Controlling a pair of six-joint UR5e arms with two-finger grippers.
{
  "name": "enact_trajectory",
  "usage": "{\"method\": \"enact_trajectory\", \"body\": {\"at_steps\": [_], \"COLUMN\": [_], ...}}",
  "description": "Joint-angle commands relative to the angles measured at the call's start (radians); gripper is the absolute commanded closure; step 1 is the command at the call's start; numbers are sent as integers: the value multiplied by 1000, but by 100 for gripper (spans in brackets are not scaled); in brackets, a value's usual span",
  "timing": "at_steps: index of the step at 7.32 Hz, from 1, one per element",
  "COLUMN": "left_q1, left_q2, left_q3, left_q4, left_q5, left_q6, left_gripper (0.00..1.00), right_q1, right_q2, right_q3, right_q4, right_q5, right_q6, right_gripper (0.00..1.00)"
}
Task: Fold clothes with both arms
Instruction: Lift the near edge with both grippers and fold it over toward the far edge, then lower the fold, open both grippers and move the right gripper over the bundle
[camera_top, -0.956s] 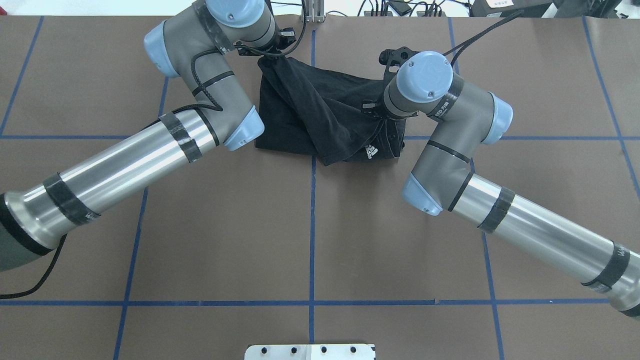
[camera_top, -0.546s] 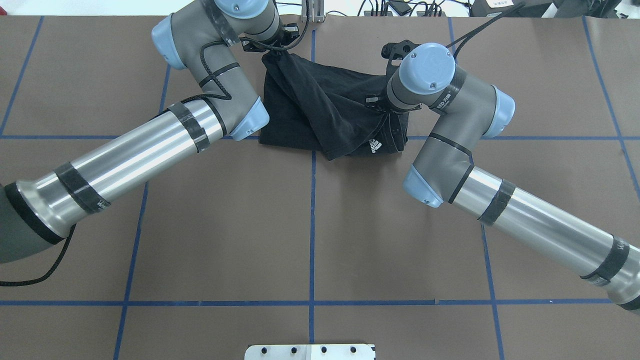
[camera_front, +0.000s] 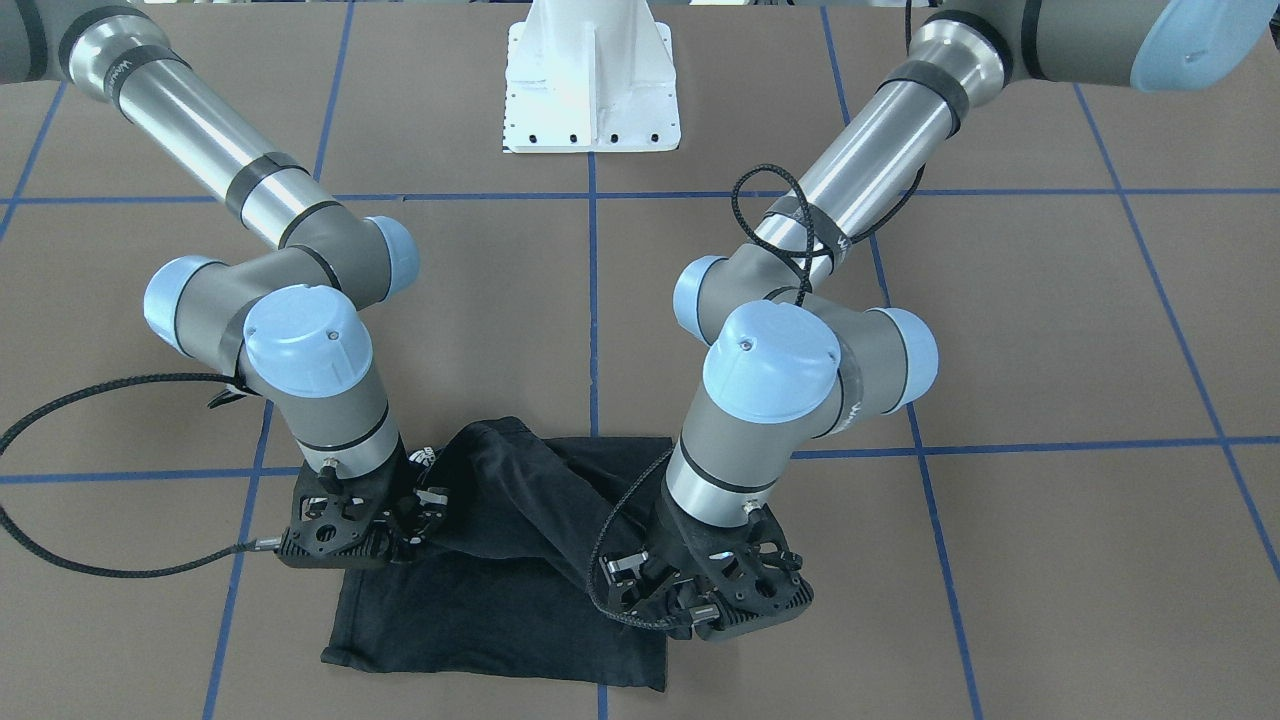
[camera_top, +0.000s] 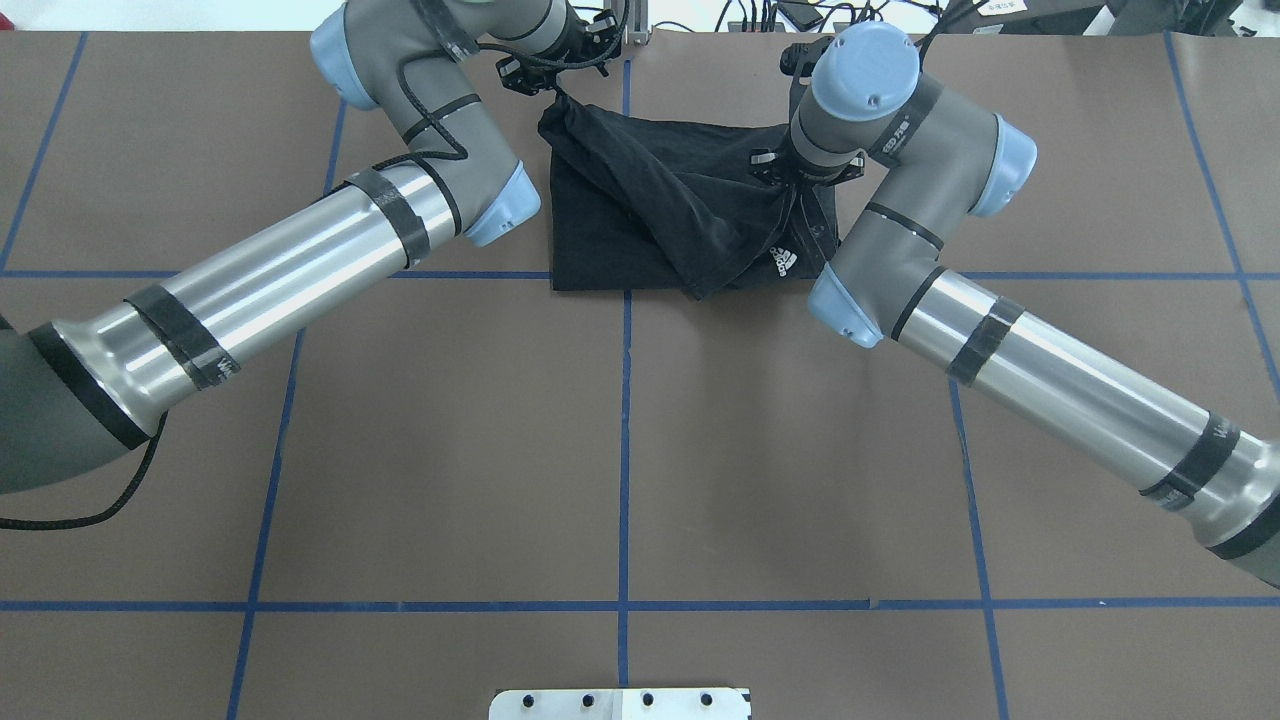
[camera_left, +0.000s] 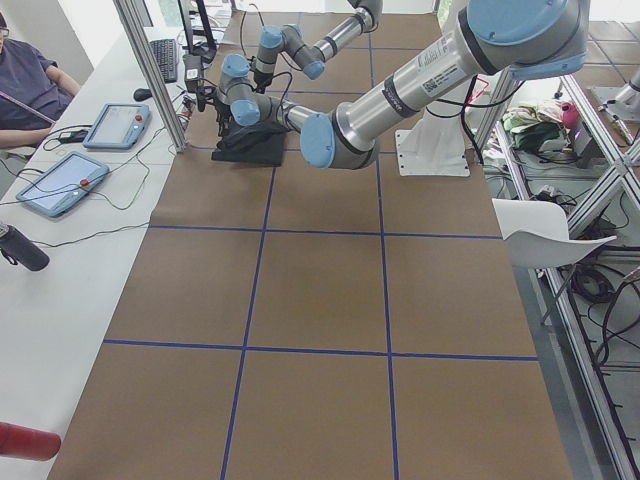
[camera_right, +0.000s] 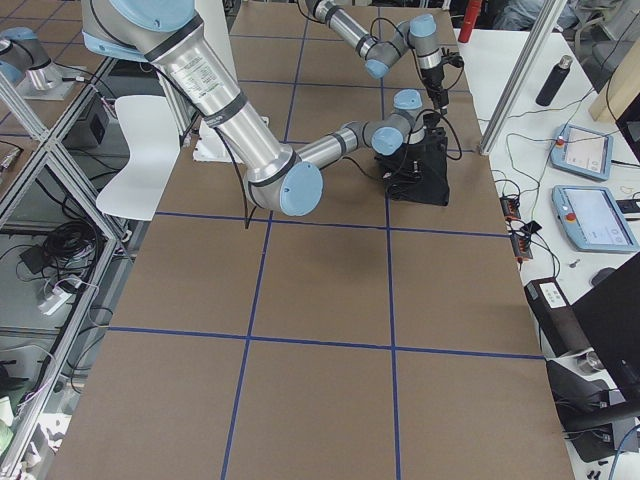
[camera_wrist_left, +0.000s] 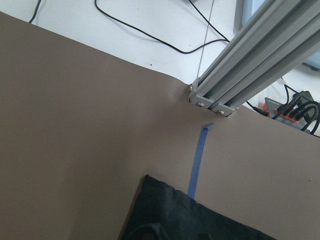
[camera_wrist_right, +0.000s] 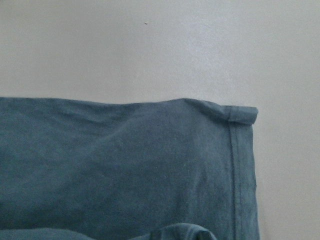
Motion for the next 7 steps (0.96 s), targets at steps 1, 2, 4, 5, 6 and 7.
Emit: {"method": "enact_trajectory", "body": {"at_steps": [1,2,4,5,6,7], "left_q1": [-29,-31,-52,-61,-60,-60], "left_q2": [80,198,332,353,357,361], "left_q3": [-112,-227,-311,-312,-311,-311], "left_q4": [26,24,18,10,10,10], "left_q5": [-110,-117,-153,-160,-158,-158], "left_q6": [135,234,405,416,419,419], "left_gripper": [0,0,0,0,0,0], "right_q1": [71,65,19,-48,-117,-191], "right_q2": [30,46,31,31,43,51], "right_q3": [-7,12,91,120,143,195], "right_q4": [-1,-5,-8,-10,-59,-158], "right_q5": [198,202,164,68,-46,-162], "right_q6": [-50,-47,-21,8,8,8], "right_gripper": [0,0,0,0,0,2]}}
